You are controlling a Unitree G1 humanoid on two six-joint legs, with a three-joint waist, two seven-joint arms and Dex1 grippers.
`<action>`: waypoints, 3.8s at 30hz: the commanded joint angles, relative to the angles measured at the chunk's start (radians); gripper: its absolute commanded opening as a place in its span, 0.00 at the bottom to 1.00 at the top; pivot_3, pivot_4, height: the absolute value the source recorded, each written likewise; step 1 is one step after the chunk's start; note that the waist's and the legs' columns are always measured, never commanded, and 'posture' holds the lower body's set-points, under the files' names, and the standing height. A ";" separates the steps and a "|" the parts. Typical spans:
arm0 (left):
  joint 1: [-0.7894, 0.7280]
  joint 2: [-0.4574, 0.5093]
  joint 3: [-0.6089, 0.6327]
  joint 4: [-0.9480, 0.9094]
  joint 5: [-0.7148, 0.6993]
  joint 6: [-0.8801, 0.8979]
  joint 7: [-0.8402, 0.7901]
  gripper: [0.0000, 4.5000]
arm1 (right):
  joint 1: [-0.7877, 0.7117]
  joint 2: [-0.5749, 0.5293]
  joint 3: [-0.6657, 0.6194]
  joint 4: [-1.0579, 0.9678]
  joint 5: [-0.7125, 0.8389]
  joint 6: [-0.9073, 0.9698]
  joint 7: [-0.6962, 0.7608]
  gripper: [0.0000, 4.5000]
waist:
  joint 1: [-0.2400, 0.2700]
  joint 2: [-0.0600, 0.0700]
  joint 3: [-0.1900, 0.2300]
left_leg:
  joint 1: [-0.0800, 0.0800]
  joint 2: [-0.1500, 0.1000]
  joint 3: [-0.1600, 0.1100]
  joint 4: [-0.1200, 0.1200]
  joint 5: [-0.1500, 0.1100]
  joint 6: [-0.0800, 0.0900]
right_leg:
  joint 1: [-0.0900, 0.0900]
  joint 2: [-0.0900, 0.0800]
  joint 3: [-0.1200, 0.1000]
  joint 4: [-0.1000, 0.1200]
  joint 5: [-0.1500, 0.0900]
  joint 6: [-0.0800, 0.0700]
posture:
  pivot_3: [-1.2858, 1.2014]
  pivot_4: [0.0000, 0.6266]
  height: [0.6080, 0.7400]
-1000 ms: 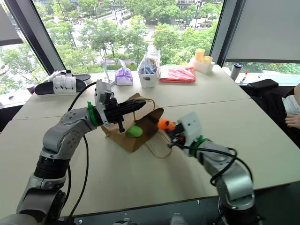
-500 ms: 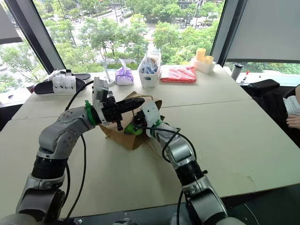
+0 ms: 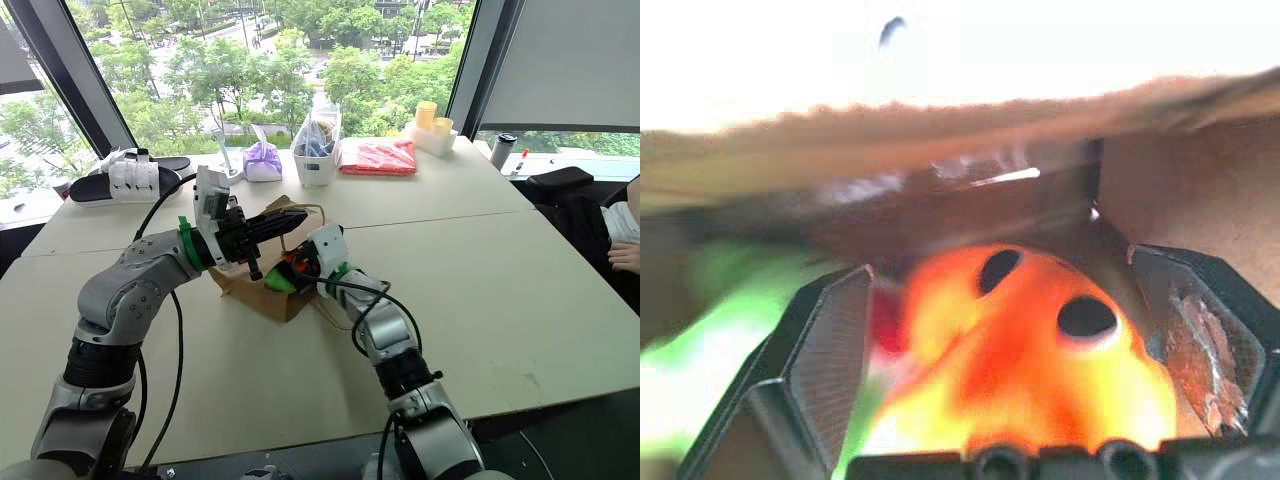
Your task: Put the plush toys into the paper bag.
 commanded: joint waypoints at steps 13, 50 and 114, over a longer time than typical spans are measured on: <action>-0.035 -0.025 -0.003 0.028 0.004 -0.028 -0.028 0.00 | 0.297 -0.179 -0.064 -0.289 0.024 0.230 -0.059 0.98 | 0.017 0.000 0.000 | 0.004 0.001 0.004 0.000 -0.001 0.003 | 0.003 0.001 0.000 0.000 0.000 0.000 | 0.52 0.24 1.00; -0.167 -0.143 0.073 0.282 0.084 -0.110 0.151 0.00 | -0.121 -0.283 -0.437 -0.535 0.352 0.841 -0.084 0.01 | 0.022 0.000 0.000 | 0.000 0.001 0.003 0.001 -0.001 0.002 | 0.001 0.001 -0.001 -0.001 0.000 0.000 | 0.52 0.24 1.00; 0.100 0.084 -0.034 0.078 0.020 0.135 -0.166 1.00 | 0.313 -0.155 -0.403 -0.713 0.486 0.623 -0.215 0.02 | 0.016 0.001 0.000 | -0.008 0.001 0.004 0.003 -0.001 0.002 | -0.007 0.000 0.000 0.002 0.000 0.000 | 0.52 0.24 1.00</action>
